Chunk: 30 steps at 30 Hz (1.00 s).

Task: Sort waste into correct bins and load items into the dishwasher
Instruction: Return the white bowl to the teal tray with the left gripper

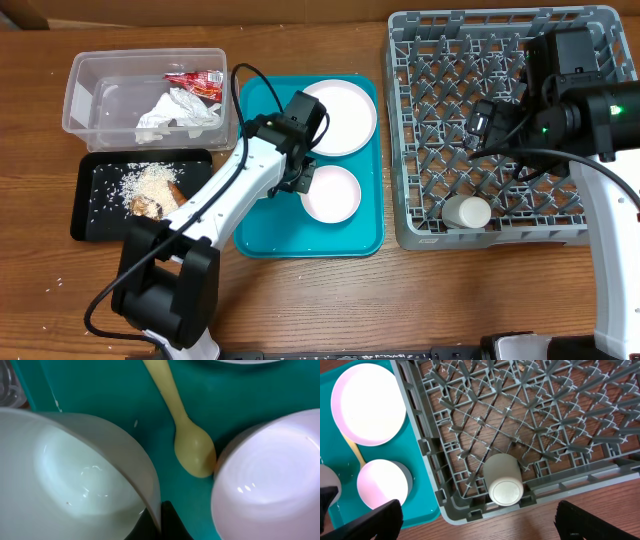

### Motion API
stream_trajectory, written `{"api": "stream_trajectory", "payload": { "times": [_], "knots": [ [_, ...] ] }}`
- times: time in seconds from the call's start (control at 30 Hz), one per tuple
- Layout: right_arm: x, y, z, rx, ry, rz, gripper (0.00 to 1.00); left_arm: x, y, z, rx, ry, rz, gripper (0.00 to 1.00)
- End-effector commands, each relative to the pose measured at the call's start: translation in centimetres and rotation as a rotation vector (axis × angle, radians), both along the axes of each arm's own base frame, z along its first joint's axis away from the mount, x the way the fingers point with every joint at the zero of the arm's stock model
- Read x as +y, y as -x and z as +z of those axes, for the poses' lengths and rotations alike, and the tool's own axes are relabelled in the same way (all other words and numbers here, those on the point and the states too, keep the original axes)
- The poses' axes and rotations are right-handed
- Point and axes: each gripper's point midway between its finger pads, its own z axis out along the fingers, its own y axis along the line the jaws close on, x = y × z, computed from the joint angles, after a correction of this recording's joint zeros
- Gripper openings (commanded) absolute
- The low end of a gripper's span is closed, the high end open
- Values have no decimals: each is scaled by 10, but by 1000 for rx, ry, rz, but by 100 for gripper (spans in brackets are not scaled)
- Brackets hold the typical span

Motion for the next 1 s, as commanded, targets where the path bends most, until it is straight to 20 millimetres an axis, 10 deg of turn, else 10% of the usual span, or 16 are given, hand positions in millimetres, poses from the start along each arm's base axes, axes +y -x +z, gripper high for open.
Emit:
{"api": "stream_trajectory", "payload": {
  "times": [0.0,0.53,0.8,0.97],
  "knots": [
    [1,-2,6,-24,-4,3,100,11,3,-14,-1,-40,55,4],
    [55,-21,17,-109,-190,136,100,-6,1,-20,1,76,96,28],
    [185,-50,-20,-111,-249,389,98,55,-63,103,-112,285,377,47],
    [222,-53,-90,35,-166,458,95,108,-87,159,-235,318,377,89]
  ]
}}
